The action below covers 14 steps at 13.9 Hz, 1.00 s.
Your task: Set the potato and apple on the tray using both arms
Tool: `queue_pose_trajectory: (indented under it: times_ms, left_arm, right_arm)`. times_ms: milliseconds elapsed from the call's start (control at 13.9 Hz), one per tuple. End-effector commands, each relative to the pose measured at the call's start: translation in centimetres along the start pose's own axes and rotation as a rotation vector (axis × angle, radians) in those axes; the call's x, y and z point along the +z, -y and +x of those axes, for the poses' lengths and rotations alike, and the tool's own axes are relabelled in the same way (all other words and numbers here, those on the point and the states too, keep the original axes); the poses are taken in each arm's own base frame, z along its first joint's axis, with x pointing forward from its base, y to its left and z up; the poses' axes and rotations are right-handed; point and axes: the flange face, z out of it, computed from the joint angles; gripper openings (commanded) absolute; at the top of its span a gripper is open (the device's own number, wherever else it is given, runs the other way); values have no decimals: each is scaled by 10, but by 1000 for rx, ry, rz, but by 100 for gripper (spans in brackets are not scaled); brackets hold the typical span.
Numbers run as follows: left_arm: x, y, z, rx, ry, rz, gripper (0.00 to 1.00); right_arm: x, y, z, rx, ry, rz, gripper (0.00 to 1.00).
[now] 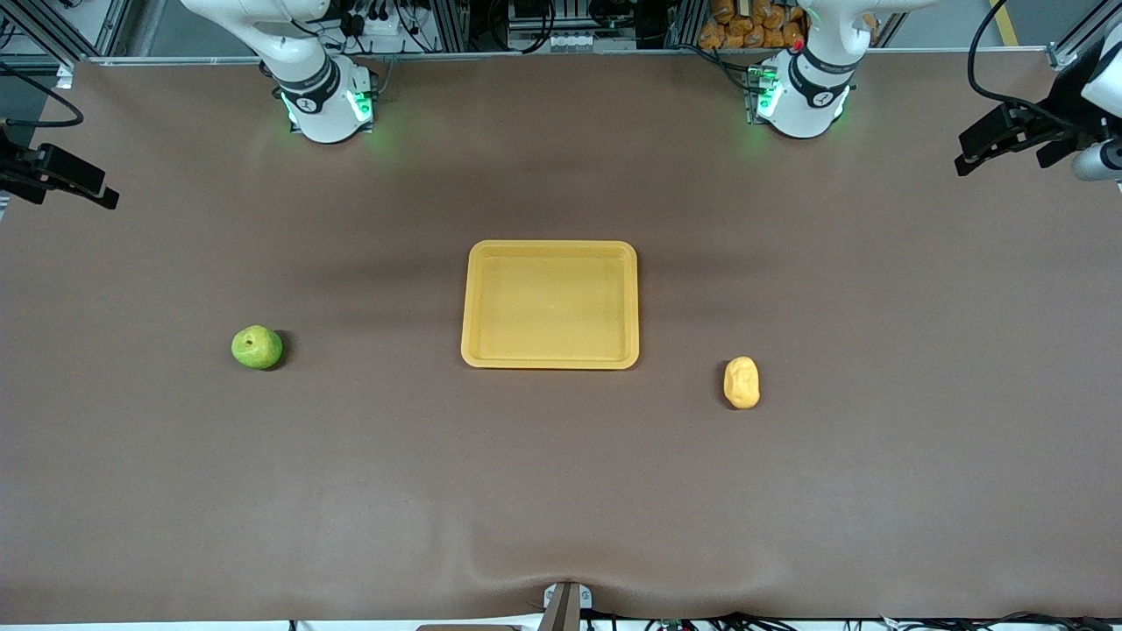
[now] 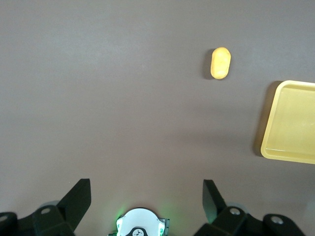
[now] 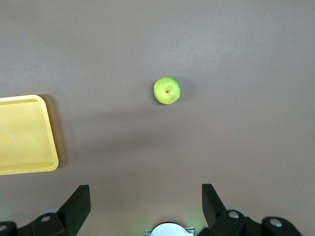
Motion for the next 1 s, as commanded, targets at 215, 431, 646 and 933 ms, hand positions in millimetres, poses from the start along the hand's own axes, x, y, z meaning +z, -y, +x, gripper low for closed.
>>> queue_pose_trajectory:
  times_ms: [215, 431, 646, 933]
  left_arm:
    - [-4, 7, 2, 1, -2, -6, 100]
    - [-5, 7, 2, 3, -3, -7, 100]
    - [-4, 6, 3, -1, -1, -12, 100]
    - [-2, 6, 2, -10, 5, -12, 100]
  right_arm:
    - [3, -3, 1, 11, 15, -15, 100]
    - [3, -3, 0, 16, 17, -14, 100]
    - [4, -3, 1, 19, 20, -14, 100]
    - [7, -4, 0, 22, 33, -14, 100]
